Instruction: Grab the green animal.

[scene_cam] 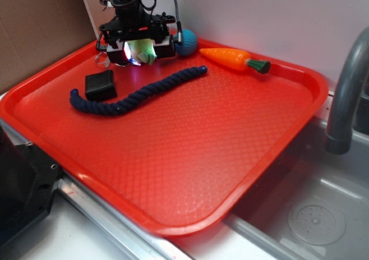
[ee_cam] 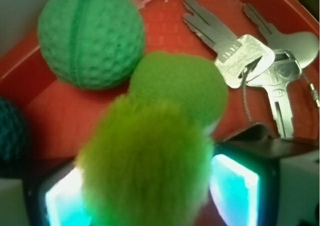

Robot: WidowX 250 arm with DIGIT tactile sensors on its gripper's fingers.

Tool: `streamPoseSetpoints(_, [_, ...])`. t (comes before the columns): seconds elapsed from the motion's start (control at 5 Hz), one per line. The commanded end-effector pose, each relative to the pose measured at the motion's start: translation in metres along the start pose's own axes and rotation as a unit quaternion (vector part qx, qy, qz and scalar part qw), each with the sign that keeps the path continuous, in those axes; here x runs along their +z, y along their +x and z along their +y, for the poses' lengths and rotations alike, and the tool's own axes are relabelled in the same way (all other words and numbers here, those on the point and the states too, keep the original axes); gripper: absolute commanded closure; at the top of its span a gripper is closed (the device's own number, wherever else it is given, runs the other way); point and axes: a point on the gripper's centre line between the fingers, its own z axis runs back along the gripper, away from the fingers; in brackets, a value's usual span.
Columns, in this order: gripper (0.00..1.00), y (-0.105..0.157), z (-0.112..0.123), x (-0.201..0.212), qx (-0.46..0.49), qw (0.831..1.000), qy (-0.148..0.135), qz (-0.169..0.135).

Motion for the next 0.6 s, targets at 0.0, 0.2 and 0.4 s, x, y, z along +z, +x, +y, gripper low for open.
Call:
streamPoseSetpoints(0.0, [1.00,0.015,0.006,0.009,-0.020,0.999,-0.022,-0.025])
streamPoseSetpoints(0.2, [1.00,0.011,0.005,0.012,-0.039,0.999,-0.023,-0.028])
streamPoseSetpoints(0.4, [1.00,0.003,0.001,0.024,-0.084,0.996,-0.022,-0.035])
